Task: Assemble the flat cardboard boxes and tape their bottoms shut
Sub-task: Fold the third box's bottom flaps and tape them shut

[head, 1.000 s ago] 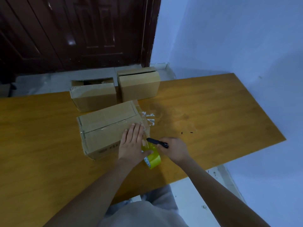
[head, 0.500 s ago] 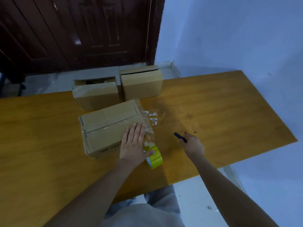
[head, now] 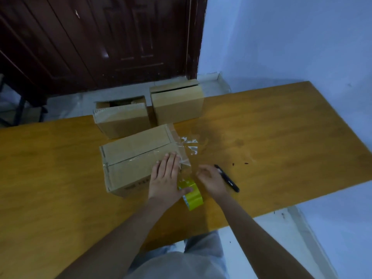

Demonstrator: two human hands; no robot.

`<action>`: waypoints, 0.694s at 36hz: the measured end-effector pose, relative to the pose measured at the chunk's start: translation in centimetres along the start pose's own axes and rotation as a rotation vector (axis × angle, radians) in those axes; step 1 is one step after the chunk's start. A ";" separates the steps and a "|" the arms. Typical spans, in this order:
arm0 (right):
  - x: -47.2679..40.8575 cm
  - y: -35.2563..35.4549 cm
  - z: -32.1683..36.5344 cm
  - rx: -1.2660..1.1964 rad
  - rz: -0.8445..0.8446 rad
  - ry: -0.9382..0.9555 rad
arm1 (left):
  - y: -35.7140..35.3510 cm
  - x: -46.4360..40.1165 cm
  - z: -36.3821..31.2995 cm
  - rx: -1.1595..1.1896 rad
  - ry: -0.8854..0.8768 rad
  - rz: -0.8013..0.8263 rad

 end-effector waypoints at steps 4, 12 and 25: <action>0.7 -2.2 -0.1 -0.075 0.183 -0.062 | -0.2 0.1 0.3 0.018 -0.009 -0.026; 1.3 -2.4 -0.4 -0.162 0.112 0.046 | -0.8 0.1 0.4 -0.039 -0.060 -0.192; 1.1 -2.9 -0.7 -0.111 -0.028 0.079 | 1.3 -2.1 1.3 -0.125 -0.021 -0.416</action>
Point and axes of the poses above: each hand's wrist, its own x-axis away from the middle knuckle, its own y-axis out of the back of the hand, z = x × y, the point moved 4 cm from there along -x, towards the middle knuckle, and after that the axes turned 13 degrees about -y, right-handed, at the moved point
